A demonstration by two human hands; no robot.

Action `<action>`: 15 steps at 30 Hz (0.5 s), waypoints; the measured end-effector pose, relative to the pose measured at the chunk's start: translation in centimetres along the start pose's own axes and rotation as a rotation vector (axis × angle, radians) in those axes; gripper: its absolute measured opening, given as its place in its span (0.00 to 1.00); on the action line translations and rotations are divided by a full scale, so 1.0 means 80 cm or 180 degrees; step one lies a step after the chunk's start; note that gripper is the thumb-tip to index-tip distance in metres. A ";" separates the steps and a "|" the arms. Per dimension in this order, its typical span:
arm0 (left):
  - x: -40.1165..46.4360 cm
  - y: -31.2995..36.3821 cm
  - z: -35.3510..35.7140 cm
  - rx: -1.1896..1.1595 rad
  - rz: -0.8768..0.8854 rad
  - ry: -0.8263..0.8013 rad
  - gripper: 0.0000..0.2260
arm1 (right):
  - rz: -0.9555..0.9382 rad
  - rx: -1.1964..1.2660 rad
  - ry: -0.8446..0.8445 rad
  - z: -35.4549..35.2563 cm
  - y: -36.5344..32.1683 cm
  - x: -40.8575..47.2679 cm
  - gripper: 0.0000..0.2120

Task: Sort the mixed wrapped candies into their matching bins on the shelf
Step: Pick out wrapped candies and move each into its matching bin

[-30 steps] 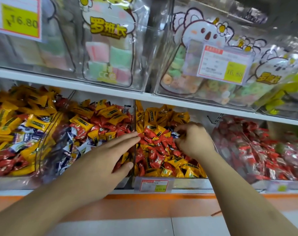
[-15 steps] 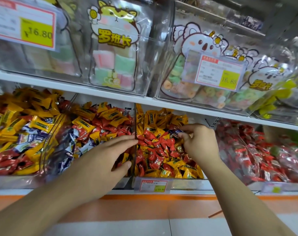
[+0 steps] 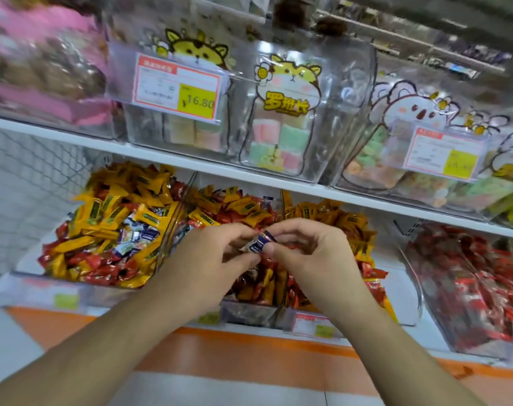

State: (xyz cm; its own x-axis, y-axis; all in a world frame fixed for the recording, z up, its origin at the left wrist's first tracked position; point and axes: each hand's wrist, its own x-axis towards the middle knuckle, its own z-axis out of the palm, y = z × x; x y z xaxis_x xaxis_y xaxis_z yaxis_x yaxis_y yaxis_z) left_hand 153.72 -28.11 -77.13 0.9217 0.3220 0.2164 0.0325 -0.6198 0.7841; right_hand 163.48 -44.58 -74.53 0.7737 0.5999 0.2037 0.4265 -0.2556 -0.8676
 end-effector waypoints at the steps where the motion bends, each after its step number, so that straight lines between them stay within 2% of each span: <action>1: -0.001 -0.003 -0.005 0.0057 -0.0044 0.0030 0.11 | 0.0025 -0.0032 -0.0045 0.005 0.000 0.001 0.08; 4: -0.004 -0.014 -0.022 0.0470 -0.0140 0.0209 0.11 | 0.0144 -0.0208 -0.0175 0.012 0.005 0.004 0.10; 8: -0.003 -0.026 -0.033 0.1181 -0.0208 0.0100 0.26 | 0.0069 -0.0881 0.0137 -0.007 0.032 0.016 0.12; 12: -0.005 -0.019 -0.021 0.1111 0.0043 -0.0140 0.26 | 0.0215 -0.1586 0.0899 -0.056 0.063 0.029 0.13; 15: -0.004 -0.010 -0.002 0.0931 0.0358 -0.0360 0.24 | 0.0363 -0.2286 0.0971 -0.089 0.092 0.032 0.15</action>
State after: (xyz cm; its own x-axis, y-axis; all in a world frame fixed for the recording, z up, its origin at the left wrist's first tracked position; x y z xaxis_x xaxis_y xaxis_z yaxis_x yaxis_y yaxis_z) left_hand 153.32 -27.57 -77.73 0.9624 0.1686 0.2132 0.0227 -0.8315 0.5551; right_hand 171.97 -50.35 -77.18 0.8810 0.3324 0.3367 0.4544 -0.7927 -0.4065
